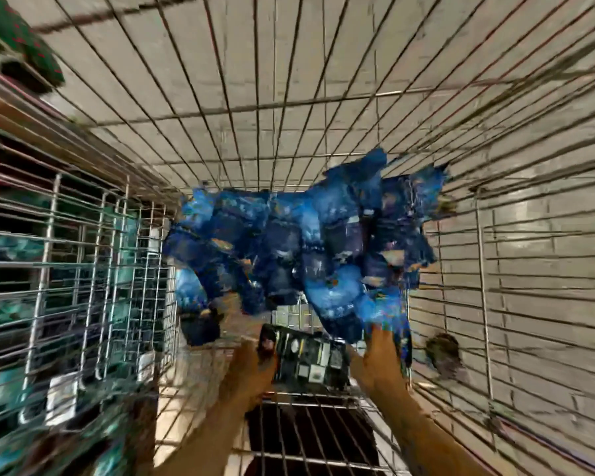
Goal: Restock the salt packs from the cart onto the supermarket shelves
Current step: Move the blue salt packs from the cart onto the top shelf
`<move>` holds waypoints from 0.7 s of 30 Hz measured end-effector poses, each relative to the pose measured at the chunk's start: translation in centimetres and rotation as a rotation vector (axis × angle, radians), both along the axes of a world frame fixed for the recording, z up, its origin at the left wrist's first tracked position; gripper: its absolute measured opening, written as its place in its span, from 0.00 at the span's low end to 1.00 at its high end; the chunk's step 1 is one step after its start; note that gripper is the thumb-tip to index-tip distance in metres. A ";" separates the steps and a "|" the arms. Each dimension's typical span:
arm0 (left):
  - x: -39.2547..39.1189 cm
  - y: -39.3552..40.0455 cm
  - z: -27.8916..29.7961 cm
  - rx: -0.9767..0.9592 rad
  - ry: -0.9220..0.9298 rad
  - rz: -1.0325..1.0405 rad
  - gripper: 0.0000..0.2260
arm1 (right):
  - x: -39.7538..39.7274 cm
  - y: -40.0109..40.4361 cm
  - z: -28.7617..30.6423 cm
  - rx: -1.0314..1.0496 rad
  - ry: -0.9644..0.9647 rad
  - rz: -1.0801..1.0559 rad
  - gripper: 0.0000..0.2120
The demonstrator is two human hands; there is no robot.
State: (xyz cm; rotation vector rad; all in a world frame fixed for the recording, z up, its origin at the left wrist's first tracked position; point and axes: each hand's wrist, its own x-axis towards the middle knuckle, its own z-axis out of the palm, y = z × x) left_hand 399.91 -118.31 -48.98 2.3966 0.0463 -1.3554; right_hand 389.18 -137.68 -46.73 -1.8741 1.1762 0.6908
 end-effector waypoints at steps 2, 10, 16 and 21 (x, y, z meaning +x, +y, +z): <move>-0.4 0.6 -2.9 0.041 -0.005 0.039 0.26 | 1.0 -0.8 -2.1 -0.059 -0.052 0.020 0.36; -2.7 1.7 -7.4 0.095 -0.112 0.239 0.13 | 2.7 -2.4 -7.7 -0.125 -0.052 0.003 0.39; -4.1 0.2 -6.8 0.278 -0.224 0.171 0.18 | 3.4 -2.2 -9.0 -0.156 -0.116 0.010 0.26; -4.1 -0.5 -7.3 0.386 -0.195 0.105 0.23 | 3.6 -1.5 -9.1 -0.248 -0.215 0.163 0.15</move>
